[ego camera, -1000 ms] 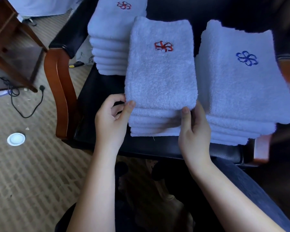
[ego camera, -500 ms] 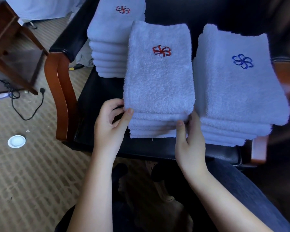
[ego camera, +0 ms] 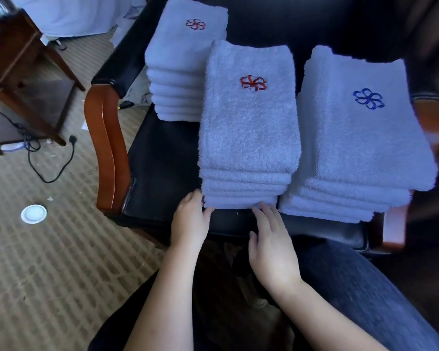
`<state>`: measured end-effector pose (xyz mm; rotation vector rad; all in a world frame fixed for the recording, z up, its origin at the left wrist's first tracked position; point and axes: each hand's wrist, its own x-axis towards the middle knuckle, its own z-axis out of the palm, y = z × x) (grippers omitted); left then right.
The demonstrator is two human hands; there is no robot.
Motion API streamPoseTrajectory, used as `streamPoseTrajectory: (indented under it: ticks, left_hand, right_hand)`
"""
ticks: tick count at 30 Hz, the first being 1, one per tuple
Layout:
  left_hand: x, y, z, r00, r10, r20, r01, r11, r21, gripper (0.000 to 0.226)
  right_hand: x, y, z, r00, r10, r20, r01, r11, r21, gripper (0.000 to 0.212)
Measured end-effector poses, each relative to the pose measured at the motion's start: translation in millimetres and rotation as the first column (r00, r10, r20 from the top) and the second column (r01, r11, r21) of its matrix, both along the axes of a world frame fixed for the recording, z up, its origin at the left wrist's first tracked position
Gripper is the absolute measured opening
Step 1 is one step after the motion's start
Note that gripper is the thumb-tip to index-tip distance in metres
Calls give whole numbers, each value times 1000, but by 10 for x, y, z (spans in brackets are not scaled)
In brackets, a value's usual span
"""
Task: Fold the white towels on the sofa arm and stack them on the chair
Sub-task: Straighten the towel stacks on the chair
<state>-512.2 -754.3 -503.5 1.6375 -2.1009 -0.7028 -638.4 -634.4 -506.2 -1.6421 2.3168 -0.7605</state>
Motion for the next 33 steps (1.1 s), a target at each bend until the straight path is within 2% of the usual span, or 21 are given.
streamPoseTrajectory:
  ticks: [4, 7, 9, 13, 19, 25, 28, 33]
  left_hand:
    - [-43, -100, -53, 997, 31, -64, -32, 999, -21, 5]
    - [-58, -204, -70, 996, 14, -93, -19, 998, -54, 5]
    - [-78, -297, -83, 995, 12, -102, -19, 997, -71, 6]
    - [-171, -504, -119, 985, 76, -153, -88, 993, -74, 10]
    - [-371, -833, -144, 976, 120, -183, -136, 987, -81, 21]
    - [-538, -1276, -148, 980, 128, -156, -146, 983, -114, 8]
    - [-629, -1478, -142, 986, 79, -144, -99, 985, -139, 2]
    - [-743, -1722, -148, 995, -32, -99, 17, 988, -150, 18]
  right_hand:
    - [20, 3, -24, 991, 62, -115, -61, 998, 8, 64]
    - [63, -99, 4, 964, 126, -236, -142, 988, -52, 68]
    - [65, -259, 52, 947, 113, -300, -140, 988, -68, 69]
    - [-59, -544, -2, 907, 104, -408, -104, 994, 22, 68]
    - [-192, -950, -82, 903, 79, -423, -70, 997, 36, 75]
    - [-336, -1496, -64, 907, 61, -416, -46, 998, 47, 79]
    - [-384, -1774, -29, 929, 17, -370, 10, 997, 71, 78]
    - [-514, -2126, 38, 957, 53, -285, -11, 989, 147, 73]
